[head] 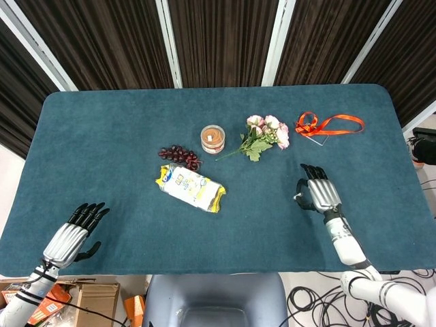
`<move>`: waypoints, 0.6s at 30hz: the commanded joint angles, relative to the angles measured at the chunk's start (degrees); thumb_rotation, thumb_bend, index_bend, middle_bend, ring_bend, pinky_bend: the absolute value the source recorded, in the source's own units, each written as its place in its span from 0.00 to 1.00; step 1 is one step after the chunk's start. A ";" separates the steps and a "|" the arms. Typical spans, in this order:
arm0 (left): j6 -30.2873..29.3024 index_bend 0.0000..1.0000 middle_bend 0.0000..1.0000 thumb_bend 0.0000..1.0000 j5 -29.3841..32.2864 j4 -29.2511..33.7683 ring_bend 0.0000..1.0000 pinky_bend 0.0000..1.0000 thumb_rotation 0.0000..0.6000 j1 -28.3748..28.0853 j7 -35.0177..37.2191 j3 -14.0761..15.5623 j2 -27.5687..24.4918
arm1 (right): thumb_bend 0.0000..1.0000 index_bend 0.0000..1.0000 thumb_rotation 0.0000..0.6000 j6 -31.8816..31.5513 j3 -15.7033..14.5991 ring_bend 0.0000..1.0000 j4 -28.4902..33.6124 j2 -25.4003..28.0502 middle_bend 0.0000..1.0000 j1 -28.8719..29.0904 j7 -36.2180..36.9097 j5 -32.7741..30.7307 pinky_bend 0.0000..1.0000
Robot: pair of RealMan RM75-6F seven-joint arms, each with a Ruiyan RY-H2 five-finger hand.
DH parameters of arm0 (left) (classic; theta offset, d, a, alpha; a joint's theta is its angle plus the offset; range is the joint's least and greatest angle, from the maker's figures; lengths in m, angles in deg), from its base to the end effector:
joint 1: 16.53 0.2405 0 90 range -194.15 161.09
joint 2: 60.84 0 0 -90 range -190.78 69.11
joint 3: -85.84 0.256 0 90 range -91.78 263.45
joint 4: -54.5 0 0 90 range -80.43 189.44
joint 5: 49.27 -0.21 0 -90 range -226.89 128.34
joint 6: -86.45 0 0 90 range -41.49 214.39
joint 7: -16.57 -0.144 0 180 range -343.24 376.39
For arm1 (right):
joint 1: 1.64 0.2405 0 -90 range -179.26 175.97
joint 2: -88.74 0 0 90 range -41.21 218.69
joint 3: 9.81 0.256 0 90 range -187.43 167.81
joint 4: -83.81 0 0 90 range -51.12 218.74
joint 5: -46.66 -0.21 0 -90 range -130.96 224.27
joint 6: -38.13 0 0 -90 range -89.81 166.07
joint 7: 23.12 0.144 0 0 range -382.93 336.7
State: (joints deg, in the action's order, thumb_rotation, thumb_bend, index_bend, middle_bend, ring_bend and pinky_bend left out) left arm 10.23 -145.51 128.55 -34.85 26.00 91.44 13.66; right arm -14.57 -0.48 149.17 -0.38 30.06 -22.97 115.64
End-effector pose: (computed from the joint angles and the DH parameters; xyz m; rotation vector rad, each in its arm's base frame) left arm -0.3099 0.2238 0.0806 -1.8387 -0.8963 -0.9277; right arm -0.2810 -0.3458 0.0146 1.5984 -1.1281 0.8077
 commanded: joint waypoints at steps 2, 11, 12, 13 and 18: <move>0.03 0.00 0.00 0.39 0.03 -0.09 0.00 0.00 1.00 0.04 0.15 0.01 0.05 | 0.35 0.54 1.00 -0.26 0.02 0.00 0.48 -0.11 0.04 0.12 -0.48 0.26 0.00; -0.44 0.00 0.00 0.39 -0.17 -0.43 0.00 0.00 1.00 0.23 0.82 0.06 -0.09 | 0.35 0.43 1.00 -1.22 0.09 0.00 2.04 0.35 0.04 -0.14 -2.73 -0.07 0.00; -0.47 0.00 0.00 0.39 -0.18 -0.42 0.00 0.00 1.00 0.24 0.84 0.05 -0.10 | 0.35 0.42 1.00 -1.24 0.08 0.00 2.10 0.41 0.04 -0.16 -2.77 -0.06 0.00; -0.50 0.00 0.00 0.39 -0.19 -0.42 0.00 0.00 1.00 0.25 0.86 0.05 -0.11 | 0.35 0.40 1.00 -1.26 0.06 0.00 2.17 0.46 0.04 -0.18 -2.79 -0.04 0.00; -3.61 0.00 0.00 0.39 -0.01 0.16 0.00 0.00 1.00 1.99 1.01 -0.13 -0.48 | 0.35 0.12 1.00 -6.30 -2.23 0.00 9.47 5.45 0.01 -3.24 -4.50 3.34 0.00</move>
State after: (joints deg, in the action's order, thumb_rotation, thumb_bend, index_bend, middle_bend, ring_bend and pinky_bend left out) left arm 8.05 -145.73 128.40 -33.82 26.93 91.42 13.35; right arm -17.36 -1.13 153.81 1.76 28.91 -26.30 116.69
